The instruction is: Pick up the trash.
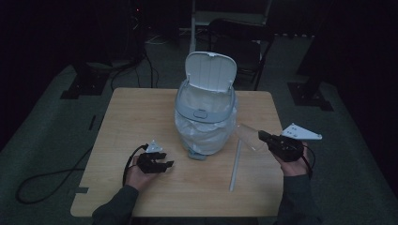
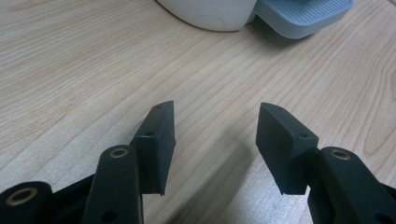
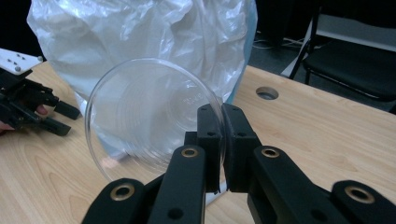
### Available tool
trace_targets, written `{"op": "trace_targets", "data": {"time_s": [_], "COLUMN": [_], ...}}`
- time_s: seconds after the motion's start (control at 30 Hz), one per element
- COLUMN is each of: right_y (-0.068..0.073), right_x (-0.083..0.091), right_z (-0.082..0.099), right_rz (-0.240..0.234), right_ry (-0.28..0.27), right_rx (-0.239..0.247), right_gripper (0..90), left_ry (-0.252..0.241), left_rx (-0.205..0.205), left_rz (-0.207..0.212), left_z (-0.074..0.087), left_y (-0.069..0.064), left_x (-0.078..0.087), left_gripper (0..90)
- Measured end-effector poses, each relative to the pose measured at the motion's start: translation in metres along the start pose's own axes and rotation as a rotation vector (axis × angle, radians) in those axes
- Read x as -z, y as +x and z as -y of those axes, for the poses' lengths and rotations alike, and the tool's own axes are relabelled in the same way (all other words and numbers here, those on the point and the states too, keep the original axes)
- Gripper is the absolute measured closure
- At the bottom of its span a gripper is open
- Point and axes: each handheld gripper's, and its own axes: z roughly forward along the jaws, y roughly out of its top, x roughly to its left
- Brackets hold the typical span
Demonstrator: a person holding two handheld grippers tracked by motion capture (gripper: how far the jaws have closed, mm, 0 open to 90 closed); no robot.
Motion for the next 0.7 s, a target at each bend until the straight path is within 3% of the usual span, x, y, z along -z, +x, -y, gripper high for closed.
{"op": "trace_targets", "data": {"time_s": [0.7], "right_y": [0.002], "right_x": [0.009], "right_z": [-0.016], "right_rz": [0.004], "right_ry": [-0.046], "right_rx": [0.024], "right_gripper": [86.6], "left_ry": [-0.001], "left_rx": [0.002], "left_rz": [0.001], "left_z": [0.000], "left_y": [0.000], "left_x": [0.000], "left_gripper": [48.3]}}
